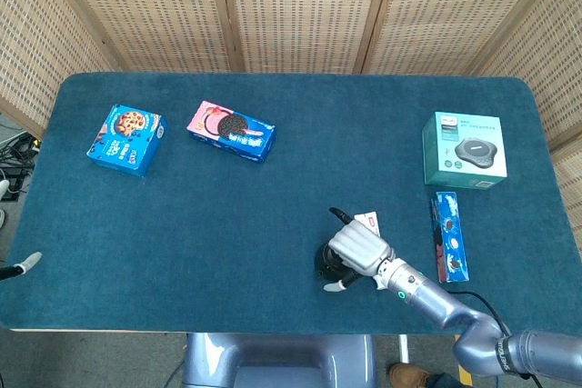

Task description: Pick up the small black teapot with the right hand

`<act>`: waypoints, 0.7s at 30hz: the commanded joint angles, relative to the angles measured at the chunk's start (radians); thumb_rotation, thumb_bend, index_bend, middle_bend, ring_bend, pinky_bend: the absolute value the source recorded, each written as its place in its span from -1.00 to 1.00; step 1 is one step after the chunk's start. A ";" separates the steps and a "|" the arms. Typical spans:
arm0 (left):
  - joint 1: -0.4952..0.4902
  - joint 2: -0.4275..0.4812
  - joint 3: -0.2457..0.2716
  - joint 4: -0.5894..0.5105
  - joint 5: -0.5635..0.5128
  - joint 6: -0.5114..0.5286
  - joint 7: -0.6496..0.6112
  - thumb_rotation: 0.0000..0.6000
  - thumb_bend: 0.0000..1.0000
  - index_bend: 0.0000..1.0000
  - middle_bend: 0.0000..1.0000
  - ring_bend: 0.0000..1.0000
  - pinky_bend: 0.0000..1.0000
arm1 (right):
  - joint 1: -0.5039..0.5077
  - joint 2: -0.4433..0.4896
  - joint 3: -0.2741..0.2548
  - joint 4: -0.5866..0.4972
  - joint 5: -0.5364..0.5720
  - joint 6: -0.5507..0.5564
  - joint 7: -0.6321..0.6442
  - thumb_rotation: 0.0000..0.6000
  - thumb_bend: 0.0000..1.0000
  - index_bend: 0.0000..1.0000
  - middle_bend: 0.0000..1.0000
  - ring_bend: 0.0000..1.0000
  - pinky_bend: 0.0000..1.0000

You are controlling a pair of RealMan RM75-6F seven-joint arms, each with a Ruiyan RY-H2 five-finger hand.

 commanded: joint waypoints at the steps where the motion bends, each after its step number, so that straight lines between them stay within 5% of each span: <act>1: 0.000 0.000 0.000 0.000 0.001 0.000 -0.002 1.00 -1.00 -1.00 -1.00 -1.00 -1.00 | 0.006 0.032 0.028 -0.073 0.123 -0.003 -0.100 -0.78 -1.00 1.00 1.00 0.77 -1.00; 11: 0.000 0.000 -0.002 0.002 -0.003 -0.001 -0.003 1.00 -1.00 -1.00 -1.00 -1.00 -1.00 | 0.007 0.019 0.053 -0.187 0.316 0.105 -0.253 -0.85 -1.00 1.00 1.00 0.85 -1.00; 14: 0.000 0.000 -0.002 0.002 -0.003 0.000 -0.002 1.00 -1.00 -1.00 -1.00 -1.00 -1.00 | 0.014 0.013 0.054 -0.212 0.352 0.125 -0.280 -0.48 -0.87 1.00 1.00 0.86 -1.00; 16: 0.000 -0.001 -0.002 0.002 -0.004 0.000 -0.001 1.00 -1.00 -1.00 -1.00 -1.00 -1.00 | 0.020 0.011 0.052 -0.223 0.371 0.134 -0.298 -0.09 -0.57 1.00 1.00 0.86 -1.00; 21: 0.000 -0.001 -0.003 0.002 -0.005 0.000 0.000 1.00 -1.00 -1.00 -1.00 -1.00 -1.00 | 0.028 0.006 0.049 -0.246 0.405 0.151 -0.317 0.23 -0.17 1.00 1.00 0.86 -1.00</act>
